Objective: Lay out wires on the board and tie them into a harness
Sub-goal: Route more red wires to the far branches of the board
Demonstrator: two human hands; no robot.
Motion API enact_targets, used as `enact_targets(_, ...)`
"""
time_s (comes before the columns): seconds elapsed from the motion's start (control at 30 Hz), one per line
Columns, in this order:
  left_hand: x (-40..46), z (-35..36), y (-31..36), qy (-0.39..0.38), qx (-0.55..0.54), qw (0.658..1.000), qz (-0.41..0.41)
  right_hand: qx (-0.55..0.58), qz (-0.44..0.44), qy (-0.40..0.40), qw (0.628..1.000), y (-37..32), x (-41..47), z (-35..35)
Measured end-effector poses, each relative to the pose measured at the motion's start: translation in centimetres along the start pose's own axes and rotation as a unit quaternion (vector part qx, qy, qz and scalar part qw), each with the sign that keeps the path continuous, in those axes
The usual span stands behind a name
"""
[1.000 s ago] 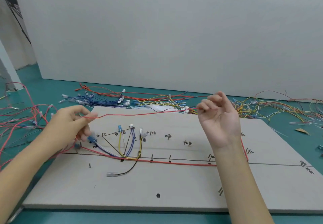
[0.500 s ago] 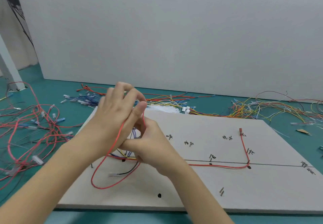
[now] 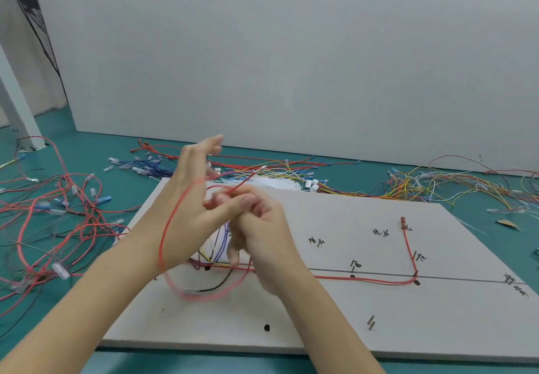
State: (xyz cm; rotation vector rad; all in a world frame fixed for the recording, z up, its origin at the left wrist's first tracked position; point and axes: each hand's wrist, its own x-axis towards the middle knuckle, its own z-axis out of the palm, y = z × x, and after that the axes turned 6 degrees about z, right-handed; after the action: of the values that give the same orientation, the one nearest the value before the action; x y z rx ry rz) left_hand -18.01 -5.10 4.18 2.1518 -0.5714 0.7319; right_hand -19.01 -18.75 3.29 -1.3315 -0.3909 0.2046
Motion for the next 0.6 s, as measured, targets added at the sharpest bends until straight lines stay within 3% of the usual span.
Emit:
enact_targets(0.07,-0.9,-0.7,-1.6,-0.007,-0.017,0.999,-0.044,0.074,-0.003,0.05,0.996,-1.1,0.7,-1.1)
enact_targets(0.13,-1.7,-1.7,-3.7,-0.06,0.07,0.993,-0.071,0.122,-0.006,0.083,0.989,-2.0,1.2,-2.4)
enact_targets(0.2,-2.5,-2.5,-5.6,-0.1,0.119,0.983,-0.102,0.16,-0.009,0.091,0.983,-2.7,1.3,-3.5)
enact_targets(0.27,-3.1,-3.0,-6.9,-0.116,0.095,0.98,-0.131,0.214,-0.015,0.085,0.973,-3.2,1.3,-4.6)
enact_targets(0.6,-5.6,-6.2,-13.9,-0.079,0.156,0.974,-0.146,0.371,-0.04,0.077,0.925,-4.8,0.6,-9.5)
